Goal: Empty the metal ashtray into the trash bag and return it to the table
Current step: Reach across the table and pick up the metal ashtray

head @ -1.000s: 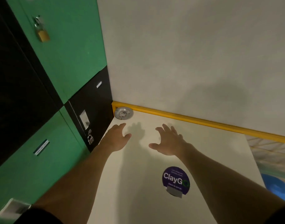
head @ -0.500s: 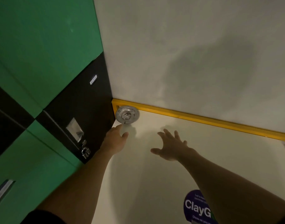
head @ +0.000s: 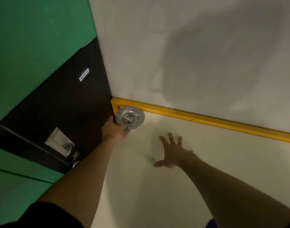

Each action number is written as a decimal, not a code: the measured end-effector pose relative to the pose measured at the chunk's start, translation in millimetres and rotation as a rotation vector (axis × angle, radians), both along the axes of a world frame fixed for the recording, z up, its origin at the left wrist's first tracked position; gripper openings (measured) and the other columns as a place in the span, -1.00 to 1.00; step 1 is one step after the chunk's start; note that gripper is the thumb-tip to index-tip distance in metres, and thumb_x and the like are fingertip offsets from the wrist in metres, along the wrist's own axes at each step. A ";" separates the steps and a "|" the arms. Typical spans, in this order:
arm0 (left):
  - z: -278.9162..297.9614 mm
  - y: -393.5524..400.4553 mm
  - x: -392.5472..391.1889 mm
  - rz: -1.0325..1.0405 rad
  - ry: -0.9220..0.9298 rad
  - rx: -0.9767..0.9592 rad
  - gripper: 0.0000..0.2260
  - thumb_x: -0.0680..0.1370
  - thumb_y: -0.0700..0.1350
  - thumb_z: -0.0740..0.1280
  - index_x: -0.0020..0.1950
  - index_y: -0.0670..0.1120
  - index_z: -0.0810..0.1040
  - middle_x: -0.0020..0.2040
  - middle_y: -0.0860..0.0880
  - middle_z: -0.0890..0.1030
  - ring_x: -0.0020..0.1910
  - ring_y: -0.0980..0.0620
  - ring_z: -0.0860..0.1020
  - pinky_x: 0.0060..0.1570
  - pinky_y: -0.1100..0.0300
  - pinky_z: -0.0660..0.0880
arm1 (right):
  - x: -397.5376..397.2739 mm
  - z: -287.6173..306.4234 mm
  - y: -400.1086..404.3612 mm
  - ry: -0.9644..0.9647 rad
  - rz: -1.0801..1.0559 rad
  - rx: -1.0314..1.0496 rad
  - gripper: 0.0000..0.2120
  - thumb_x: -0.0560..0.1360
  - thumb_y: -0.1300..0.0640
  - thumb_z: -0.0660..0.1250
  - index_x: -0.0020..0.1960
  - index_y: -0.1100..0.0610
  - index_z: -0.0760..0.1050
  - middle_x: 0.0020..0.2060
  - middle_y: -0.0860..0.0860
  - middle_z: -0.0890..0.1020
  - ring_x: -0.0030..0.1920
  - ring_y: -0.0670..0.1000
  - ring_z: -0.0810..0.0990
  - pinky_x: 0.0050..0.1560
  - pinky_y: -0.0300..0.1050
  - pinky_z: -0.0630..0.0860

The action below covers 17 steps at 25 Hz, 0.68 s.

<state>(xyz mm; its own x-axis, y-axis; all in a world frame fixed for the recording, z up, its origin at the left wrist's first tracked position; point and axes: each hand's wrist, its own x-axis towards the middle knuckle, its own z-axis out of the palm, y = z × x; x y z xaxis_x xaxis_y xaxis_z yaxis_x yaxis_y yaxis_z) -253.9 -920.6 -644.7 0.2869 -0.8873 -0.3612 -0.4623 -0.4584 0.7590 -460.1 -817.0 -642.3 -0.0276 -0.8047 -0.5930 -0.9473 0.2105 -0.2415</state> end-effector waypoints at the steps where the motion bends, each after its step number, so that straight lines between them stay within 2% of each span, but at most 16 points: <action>1: -0.2 -4.6 -2.5 0.014 0.026 -0.009 -0.52 0.58 -0.19 0.32 0.50 -0.10 0.34 0.49 -0.20 0.38 0.25 -0.22 0.56 -0.65 0.41 0.39 | 0.3 0.1 -3.2 -0.004 -0.003 0.007 0.16 0.31 -0.24 0.52 0.57 -0.16 -0.25 0.56 0.01 -0.36 0.50 0.32 -0.40 0.29 0.68 0.02; 5: -1.7 -18.1 -9.1 0.002 0.011 -0.050 -0.63 0.55 -0.30 0.27 0.35 -0.12 0.50 0.36 -0.21 0.52 0.17 -0.19 0.58 -0.51 0.33 0.39 | 1.3 -1.0 -8.6 -0.010 -0.016 0.020 0.22 0.26 -0.23 0.56 0.56 -0.17 -0.27 0.55 0.02 -0.38 0.48 0.34 -0.42 0.28 0.69 0.03; 8: -2.7 -19.9 -14.3 0.029 0.124 -0.036 -0.63 0.53 -0.35 0.27 0.28 -0.08 0.57 0.30 -0.15 0.54 0.06 -0.21 0.61 -0.59 0.21 0.53 | 1.2 -2.0 -7.9 -0.006 -0.018 0.016 0.22 0.24 -0.25 0.56 0.56 -0.19 -0.26 0.56 0.00 -0.37 0.49 0.33 -0.41 0.24 0.72 0.03; 11: -4.1 -14.0 -21.0 0.012 0.177 -0.064 -0.65 0.55 -0.34 0.26 0.24 -0.04 0.62 0.21 -0.12 0.58 -0.04 -0.13 0.58 -0.65 0.27 0.50 | 0.8 -3.0 -7.5 -0.002 -0.019 0.013 0.22 0.24 -0.25 0.56 0.56 -0.20 -0.26 0.56 0.00 -0.37 0.49 0.33 -0.41 0.23 0.73 0.01; 17: -6.6 -4.4 -25.3 -0.088 0.205 -0.103 -0.69 0.54 -0.28 0.29 0.16 0.03 0.66 0.06 -0.02 0.60 -0.10 -0.01 0.56 -0.61 0.30 0.51 | -0.1 -7.0 -7.1 -0.013 -0.029 -0.002 0.21 0.23 -0.25 0.56 0.55 -0.22 -0.24 0.56 -0.01 -0.36 0.49 0.32 -0.41 0.21 0.75 -0.02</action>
<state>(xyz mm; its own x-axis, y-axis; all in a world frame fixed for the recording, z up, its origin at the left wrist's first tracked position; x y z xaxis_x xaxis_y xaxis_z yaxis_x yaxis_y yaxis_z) -279.2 -924.9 -651.3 0.1368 -0.9408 -0.3101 -0.3282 -0.3384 0.8819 -460.3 -824.1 -649.3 -0.0438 -0.8049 -0.5918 -0.9376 0.2377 -0.2539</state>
